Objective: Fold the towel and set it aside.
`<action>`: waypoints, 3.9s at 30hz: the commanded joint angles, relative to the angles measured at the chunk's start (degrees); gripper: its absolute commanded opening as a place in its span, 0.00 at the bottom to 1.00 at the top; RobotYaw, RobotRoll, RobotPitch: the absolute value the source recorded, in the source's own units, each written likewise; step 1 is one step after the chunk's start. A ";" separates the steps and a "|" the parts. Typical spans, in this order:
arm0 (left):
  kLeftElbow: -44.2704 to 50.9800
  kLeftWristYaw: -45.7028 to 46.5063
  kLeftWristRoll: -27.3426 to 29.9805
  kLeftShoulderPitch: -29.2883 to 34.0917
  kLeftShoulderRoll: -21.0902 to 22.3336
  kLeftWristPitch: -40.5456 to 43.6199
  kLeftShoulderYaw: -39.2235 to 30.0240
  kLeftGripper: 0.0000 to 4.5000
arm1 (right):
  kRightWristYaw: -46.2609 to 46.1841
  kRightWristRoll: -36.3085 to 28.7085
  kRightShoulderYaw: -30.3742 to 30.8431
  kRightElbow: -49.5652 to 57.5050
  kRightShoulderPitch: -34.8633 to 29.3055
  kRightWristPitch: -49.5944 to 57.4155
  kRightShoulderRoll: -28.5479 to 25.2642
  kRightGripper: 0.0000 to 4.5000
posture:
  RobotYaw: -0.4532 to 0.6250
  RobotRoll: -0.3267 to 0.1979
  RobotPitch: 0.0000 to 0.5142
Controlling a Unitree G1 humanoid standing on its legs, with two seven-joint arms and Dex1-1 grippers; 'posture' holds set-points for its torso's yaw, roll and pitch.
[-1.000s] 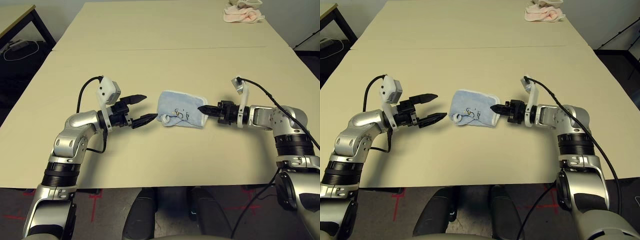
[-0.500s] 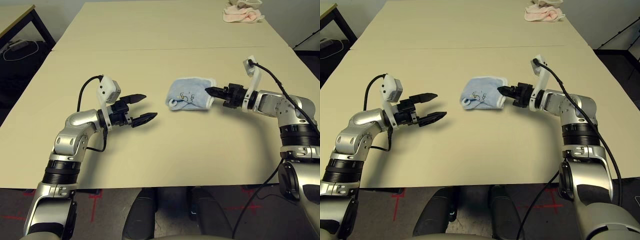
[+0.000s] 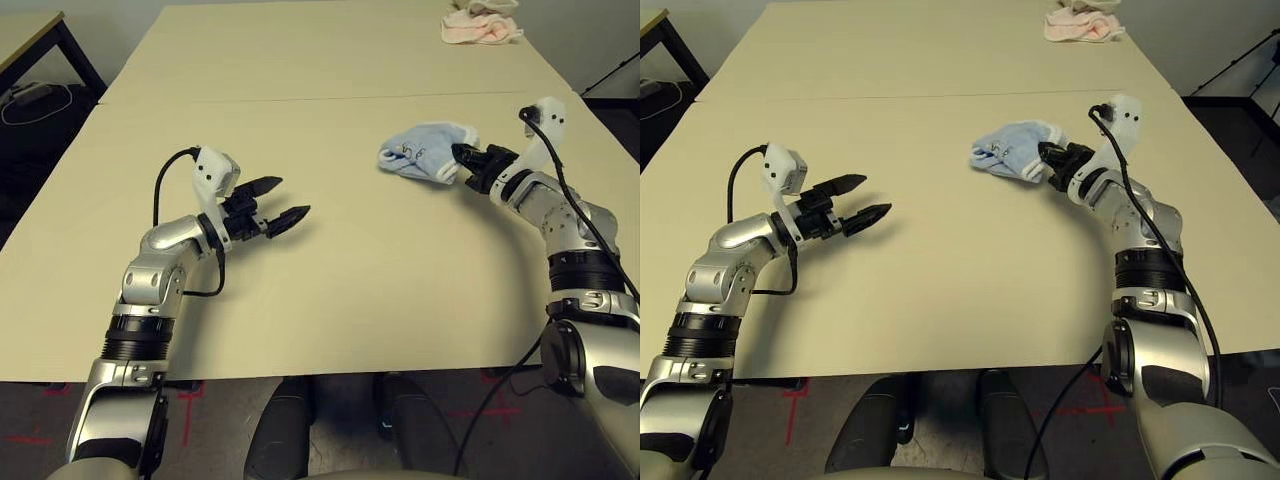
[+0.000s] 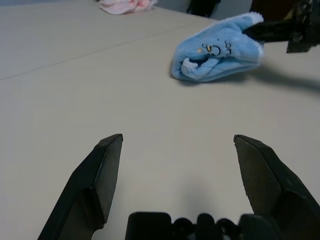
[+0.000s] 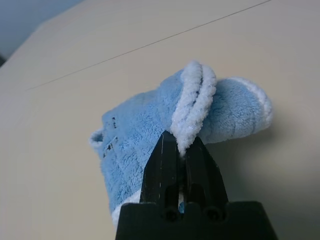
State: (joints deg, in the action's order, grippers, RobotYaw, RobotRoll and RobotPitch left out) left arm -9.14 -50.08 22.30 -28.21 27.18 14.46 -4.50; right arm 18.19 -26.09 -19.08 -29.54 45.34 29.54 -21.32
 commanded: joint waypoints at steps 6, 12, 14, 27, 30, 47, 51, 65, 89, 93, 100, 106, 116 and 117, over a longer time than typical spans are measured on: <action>-1.77 -8.43 0.89 -0.12 2.46 -1.52 0.89 1.00 | -7.98 3.39 -3.13 -2.61 -1.09 -5.66 -1.19 0.00 | 0.46 0.62 0.28; -4.56 -11.58 0.16 -1.24 3.36 -4.18 1.38 1.00 | -11.76 4.15 -4.09 -3.04 -1.92 -5.57 -1.30 0.00 | 0.45 0.62 0.29; -5.08 -12.58 -0.14 -1.43 3.60 -4.95 1.73 1.00 | -13.33 4.49 -4.23 -2.97 -2.42 -4.78 -1.38 0.00 | 0.45 0.62 0.29; -5.00 -13.63 -0.56 -1.59 3.39 -5.60 2.22 1.00 | -17.36 6.03 -4.57 -4.00 -4.45 -1.50 -4.34 0.00 | 0.45 0.62 0.29; -4.98 -13.74 -0.72 -1.86 3.44 -5.50 2.49 1.00 | -16.83 6.87 -3.82 -4.63 -4.64 -0.54 -5.39 0.00 | 0.45 0.62 0.29; -3.50 -13.48 -0.72 -1.52 3.95 -4.58 3.49 1.00 | -13.24 9.27 -1.81 -5.00 -4.65 1.73 -7.21 0.00 | 0.45 0.62 0.27; -3.08 -13.29 -0.70 -1.17 4.03 -4.32 3.44 1.00 | -13.55 9.14 -2.49 -5.10 -5.58 1.69 -7.27 0.00 | 0.45 0.62 0.27; -2.15 -12.93 -0.71 -0.72 4.36 -3.54 3.28 1.00 | -25.25 1.60 -12.70 3.20 -8.10 5.67 2.78 0.00 | 0.45 0.62 0.26; -1.92 -12.40 -0.79 -0.55 4.49 -3.20 3.36 1.00 | -23.55 1.46 -10.34 4.59 -8.50 5.12 1.50 0.61 | 0.45 0.62 0.25; -2.15 -12.39 -0.91 -0.70 4.47 -3.34 3.42 1.00 | -22.53 1.07 -9.60 6.91 -10.06 7.36 0.89 0.94 | 0.44 0.62 0.24; -3.55 -12.31 -1.36 -2.06 4.39 -3.70 3.50 1.00 | -14.93 -2.17 -6.35 21.64 -18.61 17.19 -1.65 0.99 | 0.43 0.62 0.24; -3.58 -10.26 -1.59 -2.05 3.76 -3.17 3.11 1.00 | -8.86 -1.70 -3.73 31.56 -24.49 19.27 -7.67 0.99 | 0.42 0.62 0.22; -3.20 5.08 -2.54 -3.20 -2.04 -0.04 0.53 1.00 | 0.06 3.02 -0.90 25.82 -17.18 0.72 -10.02 0.99 | 0.42 0.62 0.21; -3.38 8.60 -3.51 -3.27 -3.46 -0.22 0.16 1.00 | 0.40 4.44 0.05 23.68 -15.68 -2.71 -9.53 0.99 | 0.42 0.62 0.21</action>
State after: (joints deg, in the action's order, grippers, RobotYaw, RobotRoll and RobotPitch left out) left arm -12.43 -45.44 20.05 -31.32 24.75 13.64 -3.73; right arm 17.63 -23.52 -20.26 -3.09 29.03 31.18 -31.06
